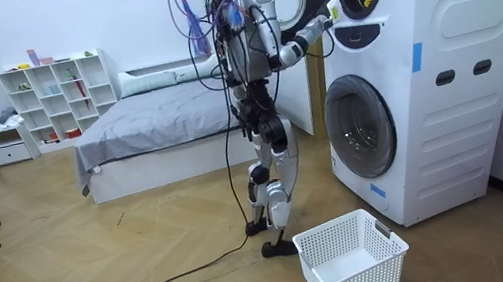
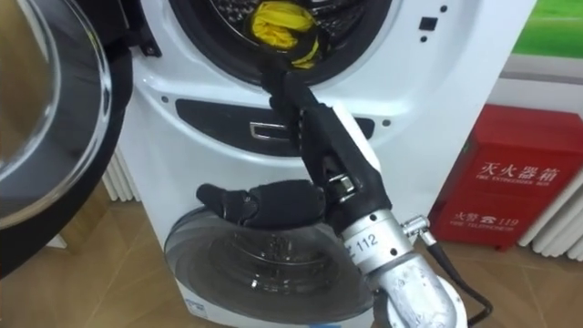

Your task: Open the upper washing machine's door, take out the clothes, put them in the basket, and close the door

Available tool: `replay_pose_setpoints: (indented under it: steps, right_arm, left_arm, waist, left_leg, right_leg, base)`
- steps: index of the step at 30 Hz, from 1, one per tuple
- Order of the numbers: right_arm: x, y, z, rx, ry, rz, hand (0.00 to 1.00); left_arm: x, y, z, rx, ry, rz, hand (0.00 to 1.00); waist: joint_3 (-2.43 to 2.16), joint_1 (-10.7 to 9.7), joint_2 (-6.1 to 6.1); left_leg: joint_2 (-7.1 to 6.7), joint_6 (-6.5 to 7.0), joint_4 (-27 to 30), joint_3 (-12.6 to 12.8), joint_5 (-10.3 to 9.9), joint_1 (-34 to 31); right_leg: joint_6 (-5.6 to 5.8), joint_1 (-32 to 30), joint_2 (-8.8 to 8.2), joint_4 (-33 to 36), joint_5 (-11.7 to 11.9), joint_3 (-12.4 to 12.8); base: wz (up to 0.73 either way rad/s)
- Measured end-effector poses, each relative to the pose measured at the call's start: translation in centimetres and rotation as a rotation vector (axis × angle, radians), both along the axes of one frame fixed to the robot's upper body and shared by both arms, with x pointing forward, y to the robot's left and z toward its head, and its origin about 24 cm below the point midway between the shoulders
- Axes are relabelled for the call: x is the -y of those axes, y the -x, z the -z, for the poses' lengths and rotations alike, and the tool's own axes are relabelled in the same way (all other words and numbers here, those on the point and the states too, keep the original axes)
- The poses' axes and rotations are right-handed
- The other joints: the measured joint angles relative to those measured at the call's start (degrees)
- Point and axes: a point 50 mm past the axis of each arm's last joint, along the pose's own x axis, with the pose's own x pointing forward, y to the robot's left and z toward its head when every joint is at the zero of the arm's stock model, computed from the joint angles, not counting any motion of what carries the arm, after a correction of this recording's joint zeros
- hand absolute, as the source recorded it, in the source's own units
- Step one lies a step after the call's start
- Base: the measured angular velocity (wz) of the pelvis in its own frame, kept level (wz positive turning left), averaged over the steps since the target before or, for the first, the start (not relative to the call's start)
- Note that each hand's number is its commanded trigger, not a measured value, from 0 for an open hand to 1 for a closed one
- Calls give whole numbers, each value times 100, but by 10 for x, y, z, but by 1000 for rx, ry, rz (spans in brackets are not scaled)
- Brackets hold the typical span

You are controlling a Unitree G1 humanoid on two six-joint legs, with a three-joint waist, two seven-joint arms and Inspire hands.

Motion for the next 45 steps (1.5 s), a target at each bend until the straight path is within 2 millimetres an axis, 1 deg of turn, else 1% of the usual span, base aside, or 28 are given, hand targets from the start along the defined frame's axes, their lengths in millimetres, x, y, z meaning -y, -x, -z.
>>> replay_pose_setpoints:
  steps: [3, 5, 7, 8, 10, 12, 13, 14, 15, 16, 17, 18, 19, 20, 23, 24, 26, 28, 29, 30, 31, 32, 34, 36, 38, 39, 41, 45]
  right_arm:
    - [3, -5, 10, -42, 13, 36, 0]
    - [5, -7, 13, -52, 23, 68, 0]
    - [6, -7, 13, -53, 18, 83, 0]
    - [6, -8, 13, -51, 16, 92, 0]
    - [8, -12, 12, -45, 10, 113, 0]
    - [9, -16, 10, -38, 12, 131, 0]
    - [8, -18, 7, -26, 13, 126, 0]
    - [8, -19, 5, -21, 11, 126, 0]
    - [7, -20, 5, -22, 7, 125, 0]
    - [8, -19, 5, -21, 3, 127, 0]
    - [8, -20, 4, -24, -10, 136, 0]
    - [9, -20, 4, -24, -11, 143, 0]
    - [10, -20, 5, -28, -11, 153, 0]
    - [10, -18, 1, -5, -15, 152, 0]
    - [7, -12, -13, 64, -26, 139, 0]
    - [7, -10, -16, 84, -28, 136, 0]
    - [8, -4, -17, 108, -30, 152, 0]
    - [14, 3, -12, 116, -26, 186, 0]
    - [19, 6, -4, 95, -14, 223, 0]
    - [21, 6, -2, 86, -6, 237, 0]
    - [23, 4, 3, 68, 5, 254, 0]
    - [24, 2, 5, 54, 19, 259, 0]
    - [23, 0, 6, 34, 28, 256, 0]
    - [21, -4, 3, 26, 23, 240, 0]
    - [20, -3, 3, 24, 13, 229, 0]
    - [19, -2, 3, 25, 12, 225, 0]
    - [15, -1, 2, 28, 7, 190, 0]
    - [14, -1, 2, 18, 0, 166, 0]
  left_arm:
    - [-1, 7, 0, -11, -5, -22, 0]
    - [-2, 14, 1, -29, -5, -39, 0]
    - [-2, 17, 1, -32, -3, -61, 0]
    - [-1, 24, 1, -47, 0, -73, 0]
    - [-1, 31, 1, -64, 1, -76, 0]
    - [0, 32, 2, -66, 5, -79, 0]
    - [-1, 33, 1, -65, 5, -99, 0]
    - [-3, 36, 1, -64, 0, -129, 0]
    - [-5, 41, 0, -73, -5, -140, 0]
    - [-5, 43, 0, -75, -5, -148, 0]
    - [-5, 44, 0, -77, -3, -151, 0]
    - [-6, 43, 0, -73, -4, -150, 0]
    - [-6, 39, 0, -61, -4, -148, 0]
    - [-5, 35, 0, -47, 2, -144, 0]
    - [-7, 20, 0, -20, 0, -144, 0]
    - [-8, 10, -1, 2, -4, -137, 0]
    - [-10, -7, -3, 46, -13, -124, 0]
    - [-11, -24, -5, 87, -24, -113, 0]
    - [-11, -37, -8, 123, -29, -100, 0]
    - [-11, -39, -8, 133, -33, -91, 0]
    - [-11, -51, -11, 166, -44, -57, 0]
    - [-13, -56, -13, 185, -53, -44, 0]
    - [-19, -60, -16, 207, -67, -40, 0]
    - [-16, -52, -14, 185, -62, -31, 0]
    - [-10, -34, -9, 134, -51, -29, 0]
    - [-9, -26, -7, 109, -50, -31, 0]
    - [-11, 2, -5, 18, -60, -57, 0]
    - [-10, 7, -3, -6, -35, -60, 0]
  waist:
    - [6, 82, 9]
    - [27, 106, 26]
    - [53, 111, 70]
    - [35, 130, 102]
    - [44, 103, 62]
    - [46, 163, 37]
    - [33, 244, -19]
    - [22, 297, -41]
    - [-8, 310, -106]
    - [-15, 295, -124]
    - [-51, 239, -148]
    - [-51, 194, -172]
    - [-90, 107, -246]
    - [-97, 75, -265]
    - [-43, -30, -185]
    - [1, -106, -143]
    - [23, -249, -131]
    - [37, -260, -106]
    - [26, -250, -37]
    - [50, -260, -9]
    - [7, -241, 145]
    - [32, -117, 204]
    - [30, -128, 214]
    - [38, -248, 180]
    - [16, -345, 181]
    - [12, -372, 195]
    - [20, -405, 172]
    - [17, -399, 141]
  left_leg:
    - [84, -29, 453, -4, -163, -109]
    - [200, -47, 1541, -3, -393, -542]
    - [319, -53, 2529, -20, -418, -951]
    - [385, -54, 2986, -56, -412, -1117]
    - [365, -63, 3093, -221, -459, -1304]
    - [363, -83, 2752, -241, -447, -1674]
    - [354, -151, 2171, -244, -360, -1861]
    - [337, -177, 1440, -259, -115, -1963]
    - [294, -215, 984, -278, 334, -2017]
    - [280, -202, 809, -277, 542, -2007]
    - [244, -161, 615, -252, 944, -1961]
    - [165, -50, 556, -266, 1070, -1936]
    - [24, 51, 560, -231, 1131, -1898]
    - [-109, 134, 716, -185, 1046, -1894]
    - [-335, 305, 1212, 35, 563, -1862]
    - [-444, 390, 1231, 97, 421, -1763]
    - [-585, 527, 1136, 198, 270, -1578]
    - [-700, 638, 1125, 236, 120, -1366]
    - [-730, 703, 1129, 206, 22, -1165]
    - [-726, 718, 1113, 157, -42, -1077]
    - [-717, 775, 1039, 41, -124, -924]
    - [-728, 802, 917, -125, -135, -836]
    - [-691, 814, 743, -429, -37, -771]
    - [-689, 802, 696, -579, 31, -793]
    - [-703, 781, 706, -624, 43, -768]
    - [-687, 740, 697, -643, 70, -754]
    - [-627, 692, 697, -648, 96, -754]
    - [-586, 681, 694, -752, 91, -800]
  right_leg:
    - [-36, 8, 20, 134, -47, 125]
    - [-77, -20, 5, 404, -248, 151]
    - [-118, -11, 11, 592, -417, 162]
    - [-152, 17, 30, 745, -519, 166]
    - [-168, 66, 34, 881, -681, 208]
    - [-176, 70, 20, 904, -751, 241]
    - [-137, 82, -4, 892, -787, 300]
    - [-86, 109, -55, 877, -843, 303]
    - [-48, 168, -129, 873, -881, 328]
    - [10, 214, -155, 850, -900, 339]
    - [96, 297, -191, 767, -933, 354]
    - [152, 326, -215, 730, -943, 385]
    - [242, 383, -321, 623, -947, 408]
    - [328, 448, -466, 584, -947, 419]
    - [548, 632, -803, 845, -1044, 475]
    - [621, 580, -949, 1260, -1086, 498]
    - [715, 253, -1206, 2279, -1046, 560]
    - [837, -119, -1403, 3206, -735, 631]
    - [795, -166, -1400, 3574, -408, 771]
    - [802, -205, -1381, 3726, -218, 812]
    - [755, -366, -1296, 3873, -211, 912]
    - [719, -649, -1109, 3788, -526, 1005]
    - [676, -949, -751, 3169, -723, 896]
    - [612, -1008, -392, 1630, -615, 1097]
    - [486, -884, -318, 1119, -346, 1150]
    - [488, -833, -301, 1007, -280, 1115]
    - [456, -697, -260, 668, 119, 982]
    - [415, -598, -183, 413, 317, 951]
  base:
    - [-15]
    - [-5]
    - [-5]
    - [0]
    - [10]
    - [-10]
    - [-32]
    - [-39]
    - [-24]
    - [-10]
    - [7]
    - [20]
    - [16]
    - [7]
    - [-5]
    - [11]
    - [26]
    - [1]
    - [-5]
    - [-15]
    - [-58]
    - [-69]
    - [-24]
    - [25]
    - [32]
    - [13]
    - [-13]
    - [-1]
